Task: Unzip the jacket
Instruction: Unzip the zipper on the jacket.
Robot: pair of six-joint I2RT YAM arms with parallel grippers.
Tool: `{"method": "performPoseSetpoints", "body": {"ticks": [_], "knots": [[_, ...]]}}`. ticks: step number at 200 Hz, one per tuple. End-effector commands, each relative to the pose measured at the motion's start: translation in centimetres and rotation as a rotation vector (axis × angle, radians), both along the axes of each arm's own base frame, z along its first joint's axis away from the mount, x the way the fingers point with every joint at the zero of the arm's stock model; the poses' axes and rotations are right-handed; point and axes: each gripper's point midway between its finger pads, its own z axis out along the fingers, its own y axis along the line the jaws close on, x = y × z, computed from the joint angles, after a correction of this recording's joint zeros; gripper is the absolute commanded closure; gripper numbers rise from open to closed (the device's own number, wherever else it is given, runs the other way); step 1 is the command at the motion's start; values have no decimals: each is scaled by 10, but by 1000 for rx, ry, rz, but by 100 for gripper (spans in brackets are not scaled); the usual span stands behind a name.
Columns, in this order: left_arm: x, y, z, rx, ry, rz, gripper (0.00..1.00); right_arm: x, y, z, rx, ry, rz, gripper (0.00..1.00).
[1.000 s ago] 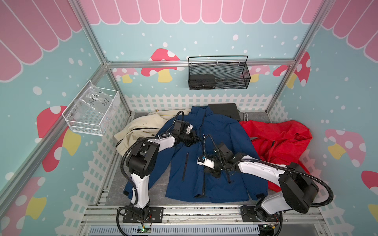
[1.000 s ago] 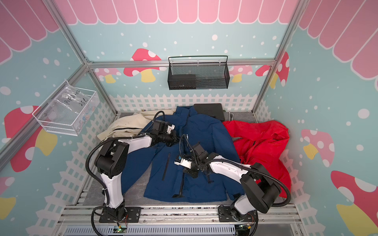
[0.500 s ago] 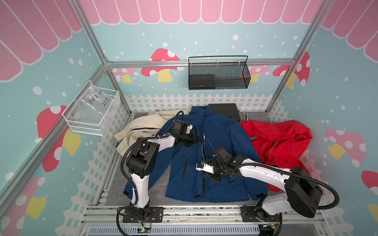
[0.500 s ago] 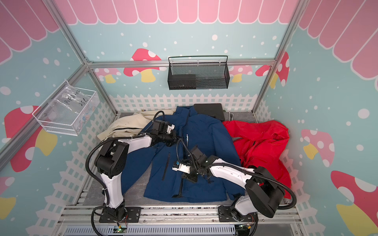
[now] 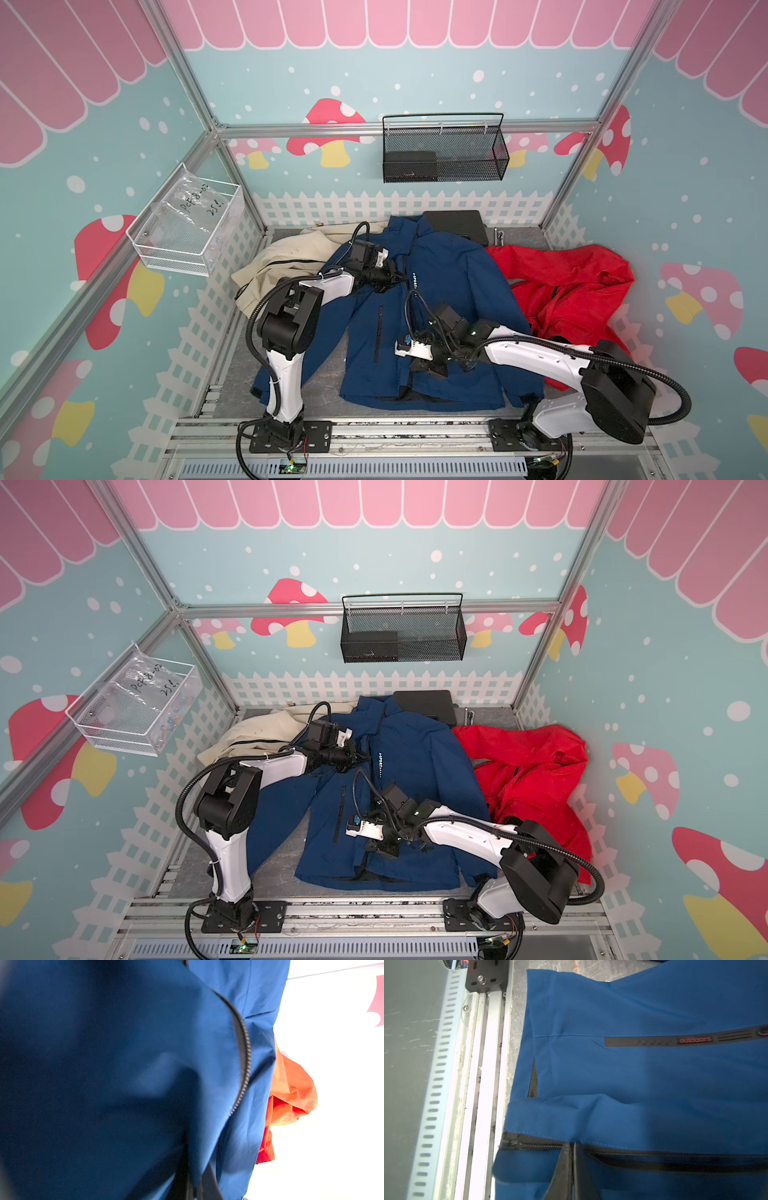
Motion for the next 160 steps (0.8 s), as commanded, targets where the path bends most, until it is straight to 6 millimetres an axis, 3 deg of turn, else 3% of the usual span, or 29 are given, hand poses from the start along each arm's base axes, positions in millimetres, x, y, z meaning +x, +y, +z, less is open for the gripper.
{"method": "performPoseSetpoints", "body": {"ticks": [1, 160], "knots": [[41, 11, 20, -7, -118, 101, 100, -30, -5, -3, -14, 92, 79, 100], [76, 54, -10, 59, -87, 193, 100, -43, -2, -5, -18, 88, 143, 100]]}}
